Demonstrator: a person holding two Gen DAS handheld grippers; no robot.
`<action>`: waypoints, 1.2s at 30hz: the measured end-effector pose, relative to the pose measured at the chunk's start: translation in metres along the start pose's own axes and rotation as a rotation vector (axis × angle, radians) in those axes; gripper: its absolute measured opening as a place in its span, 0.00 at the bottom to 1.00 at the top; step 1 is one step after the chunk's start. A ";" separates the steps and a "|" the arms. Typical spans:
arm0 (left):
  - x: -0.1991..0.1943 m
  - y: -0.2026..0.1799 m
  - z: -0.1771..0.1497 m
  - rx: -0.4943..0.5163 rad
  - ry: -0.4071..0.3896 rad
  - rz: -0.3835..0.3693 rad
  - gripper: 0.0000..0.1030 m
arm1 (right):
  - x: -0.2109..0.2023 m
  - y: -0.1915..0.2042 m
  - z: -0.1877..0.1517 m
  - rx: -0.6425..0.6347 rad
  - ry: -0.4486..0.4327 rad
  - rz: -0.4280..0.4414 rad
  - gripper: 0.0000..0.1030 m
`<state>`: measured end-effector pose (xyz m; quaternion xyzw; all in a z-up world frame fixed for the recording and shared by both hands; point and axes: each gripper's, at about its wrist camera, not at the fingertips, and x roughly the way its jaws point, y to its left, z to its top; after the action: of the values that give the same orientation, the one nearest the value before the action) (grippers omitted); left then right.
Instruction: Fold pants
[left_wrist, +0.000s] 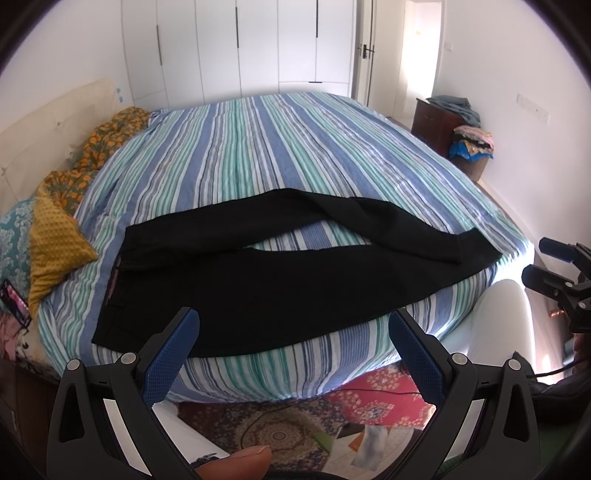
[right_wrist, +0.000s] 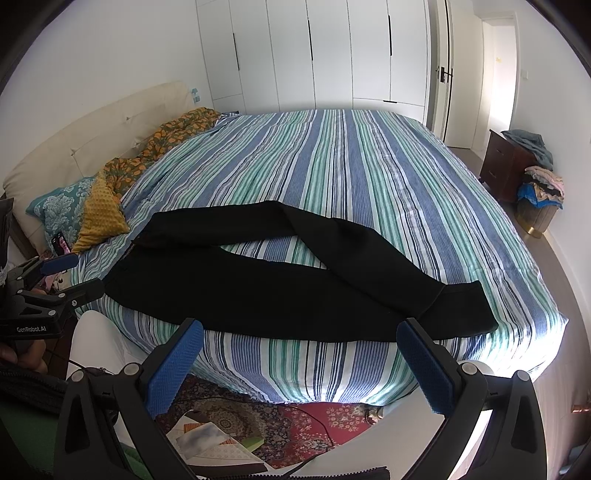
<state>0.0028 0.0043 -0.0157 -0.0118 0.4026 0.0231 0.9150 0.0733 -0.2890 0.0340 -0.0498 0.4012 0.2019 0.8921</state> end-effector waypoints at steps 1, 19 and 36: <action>0.000 0.001 0.000 0.001 0.001 0.000 0.99 | 0.000 0.000 0.000 0.001 0.000 0.000 1.00; 0.001 -0.002 0.004 -0.003 0.032 0.001 0.99 | 0.001 0.007 -0.002 -0.008 0.001 0.012 1.00; 0.013 0.005 0.002 -0.052 0.026 -0.011 0.99 | 0.006 0.001 -0.006 -0.010 -0.001 -0.018 1.00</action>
<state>0.0125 0.0099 -0.0236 -0.0378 0.4137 0.0284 0.9092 0.0723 -0.2875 0.0257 -0.0581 0.3994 0.1958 0.8937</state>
